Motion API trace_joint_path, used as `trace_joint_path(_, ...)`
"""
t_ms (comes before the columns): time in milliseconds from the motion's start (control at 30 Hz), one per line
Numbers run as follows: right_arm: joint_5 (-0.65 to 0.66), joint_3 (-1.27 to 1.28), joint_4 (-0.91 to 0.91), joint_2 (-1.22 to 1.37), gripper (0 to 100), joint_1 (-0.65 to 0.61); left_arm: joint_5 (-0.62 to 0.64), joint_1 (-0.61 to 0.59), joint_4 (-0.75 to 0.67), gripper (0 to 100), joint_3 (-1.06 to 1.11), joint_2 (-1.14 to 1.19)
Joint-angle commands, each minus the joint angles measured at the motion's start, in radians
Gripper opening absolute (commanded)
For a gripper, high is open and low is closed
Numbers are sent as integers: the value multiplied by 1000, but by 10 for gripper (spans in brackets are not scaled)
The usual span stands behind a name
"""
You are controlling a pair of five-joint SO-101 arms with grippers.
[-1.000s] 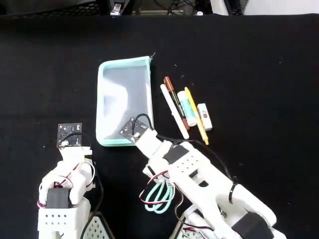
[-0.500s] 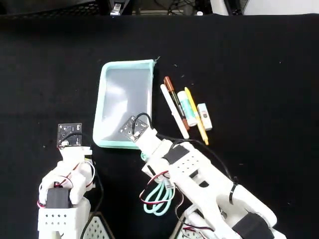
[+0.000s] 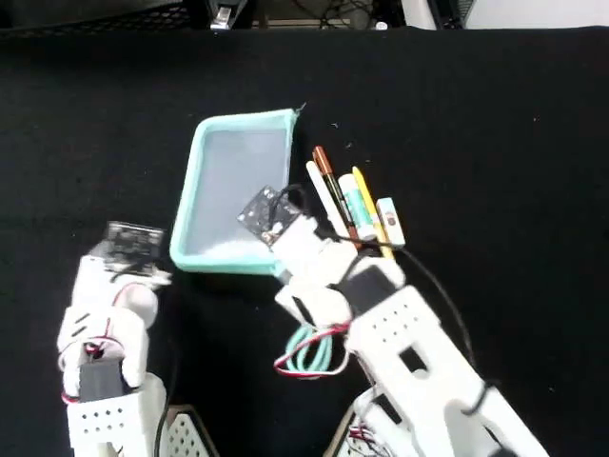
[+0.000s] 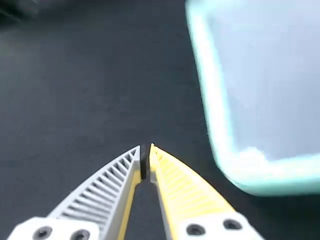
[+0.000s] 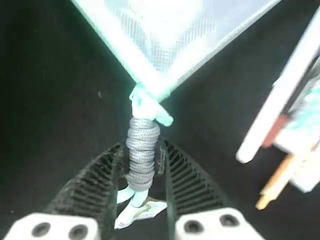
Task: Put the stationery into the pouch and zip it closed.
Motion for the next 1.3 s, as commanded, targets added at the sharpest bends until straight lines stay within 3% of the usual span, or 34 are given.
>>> trace_joint_path(0,-3,-82,-3,-108,12,40,129,-36,-64,159,-33,14)
trace_joint_path(67,-3,-81,-40,-130,12,61,146,2,-69,205,-41,57)
trace_joint_path(267,-9,-56,-69,-137,12,77,149,117,-181,166,-156,330)
trace_joint_path(467,-12,-28,-86,-140,12,80,192,122,-288,166,-352,809)
trace_joint_path(667,-64,5,-149,-140,12,81,250,127,-284,162,-521,1171)
trace_joint_path(967,-77,119,-285,-140,12,157,276,131,-250,167,-581,1183)
trace_joint_path(1100,-124,117,-288,-140,12,163,270,249,-178,167,-599,1151)
trace_joint_path(1267,-153,116,-292,-142,12,184,269,364,-201,167,-555,1180)
